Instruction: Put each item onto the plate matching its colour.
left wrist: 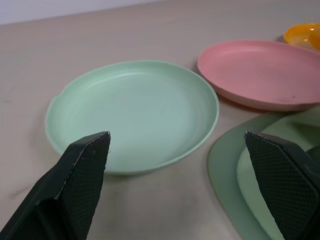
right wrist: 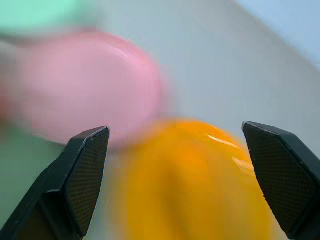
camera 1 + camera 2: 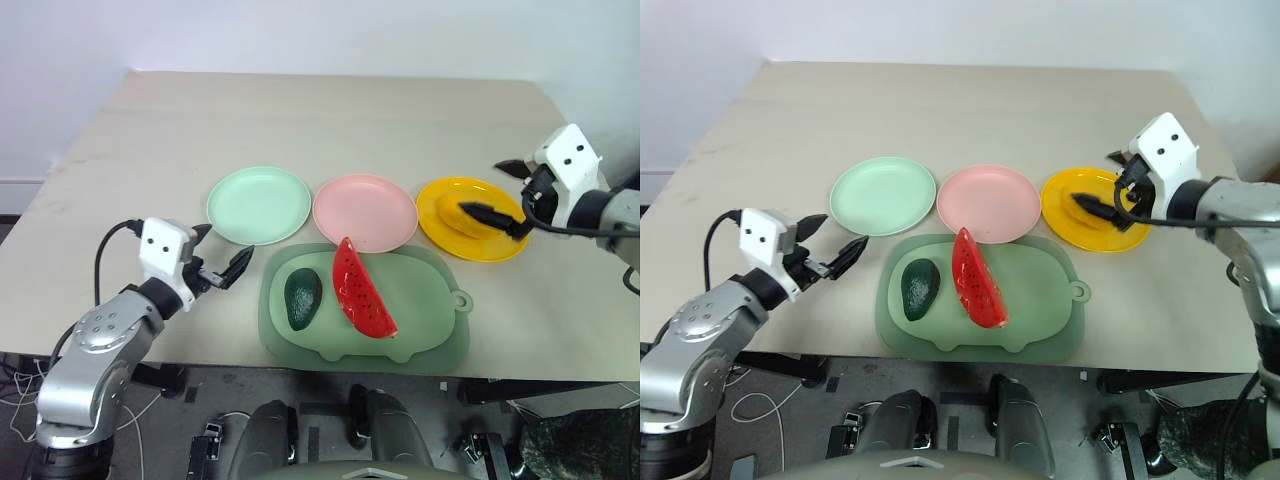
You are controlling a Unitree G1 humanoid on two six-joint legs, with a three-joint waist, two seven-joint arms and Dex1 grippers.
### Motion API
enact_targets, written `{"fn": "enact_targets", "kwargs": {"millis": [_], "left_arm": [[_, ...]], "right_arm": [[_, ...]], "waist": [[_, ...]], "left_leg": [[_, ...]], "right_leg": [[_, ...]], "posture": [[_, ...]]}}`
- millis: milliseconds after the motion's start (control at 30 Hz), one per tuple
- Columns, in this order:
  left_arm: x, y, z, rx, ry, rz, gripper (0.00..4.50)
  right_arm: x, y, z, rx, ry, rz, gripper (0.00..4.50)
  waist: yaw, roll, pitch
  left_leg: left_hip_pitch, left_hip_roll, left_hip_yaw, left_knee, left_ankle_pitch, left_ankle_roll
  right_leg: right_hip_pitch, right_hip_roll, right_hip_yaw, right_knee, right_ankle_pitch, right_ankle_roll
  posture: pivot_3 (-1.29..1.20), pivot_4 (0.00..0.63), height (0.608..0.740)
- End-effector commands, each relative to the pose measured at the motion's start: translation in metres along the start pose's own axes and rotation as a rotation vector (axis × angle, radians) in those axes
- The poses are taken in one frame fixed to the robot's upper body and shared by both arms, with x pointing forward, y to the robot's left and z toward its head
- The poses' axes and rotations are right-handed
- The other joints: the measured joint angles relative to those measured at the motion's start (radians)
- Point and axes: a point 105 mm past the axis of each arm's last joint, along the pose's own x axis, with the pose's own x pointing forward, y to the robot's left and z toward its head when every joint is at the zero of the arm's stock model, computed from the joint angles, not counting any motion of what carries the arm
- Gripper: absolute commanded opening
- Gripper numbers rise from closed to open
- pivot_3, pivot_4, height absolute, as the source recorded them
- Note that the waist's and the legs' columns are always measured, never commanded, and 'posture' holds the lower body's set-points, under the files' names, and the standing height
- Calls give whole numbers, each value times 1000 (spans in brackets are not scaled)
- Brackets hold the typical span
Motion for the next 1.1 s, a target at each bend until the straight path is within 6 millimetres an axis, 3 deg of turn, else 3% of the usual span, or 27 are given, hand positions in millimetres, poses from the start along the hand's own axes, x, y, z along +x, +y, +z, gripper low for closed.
{"fn": "enact_targets", "kwargs": {"millis": [33, 200, 400, 533, 633, 733, 833, 900, 1033, 1100], "left_arm": [[9, -7, 5, 35, -29, -43, 4500], [15, -8, 8, 43, -44, -55, 4500], [4, -3, 6, 41, -36, -17, 4500], [2, -6, 4, 39, -29, -10, 4500], [1, -6, 4, 37, -31, -4, 4500], [0, -5, 4, 39, -29, 5, 4500], [0, -4, 5, 40, -30, 8, 4500], [0, -3, 5, 40, -31, 9, 4500], [3, -4, 6, 41, -35, 6, 4500], [3, -4, 6, 41, -36, 5, 4500]], "right_arm": [[16, 57, 10, 171, -50, 213, 4456], [49, 87, -2, 349, 26, 241, 4456], [61, 111, -10, 375, 122, 285, 4456], [63, 113, -41, 222, 289, 211, 4456], [62, 112, -52, 207, 320, 205, 4456], [60, 106, -57, 174, 335, 188, 3891], [58, 96, -53, 157, 315, 172, 2868], [58, 88, -42, 152, 269, 162, 2450], [66, 52, 6, 149, 91, 79, 2367], [75, 35, 17, 121, 61, 27, 2367]], "waist": [[0, -1, 0], [3, -1, 0], [2, 0, 0], [4, 0, 0], [2, -1, -1], [0, -1, -1], [1, -1, -1], [2, -1, 0], [-4, -1, 0], [-3, -1, 0]], "left_leg": [[0, 0, 0, 0, 0, 0], [-2, -1, 0, 1, 0, 0], [-2, -1, 0, 1, 0, 0], [-2, -1, 0, 1, 0, 0], [-2, -2, 0, 1, 0, 0], [-2, -2, 0, 1, 0, 0], [-2, -2, 0, 1, 0, 0], [-2, -2, 0, 1, 0, 0], [-2, -2, 0, 1, 0, 0], [-2, -2, 0, 1, 0, 0]], "right_leg": [[0, 0, 0, 0, 0, 0], [-1, -1, 0, 1, 0, -1], [-2, -2, 0, 1, 1, 0], [-2, -2, 0, 1, 0, -1], [-1, -2, 0, 0, -1, -3], [-1, -2, 0, 0, 0, 0], [-1, -1, 0, 0, 0, 0], [-1, -2, 0, 0, 0, 0], [-2, -2, 0, 0, 0, -1], [-2, -1, 0, 1, 0, -1]], "posture": [[0, 150, 740], [0, 150, 740], [0, 150, 740], [0, 150, 740], [0, 150, 740], [0, 150, 740], [0, 150, 740], [0, 150, 740], [0, 150, 740], [0, 150, 740]]}}
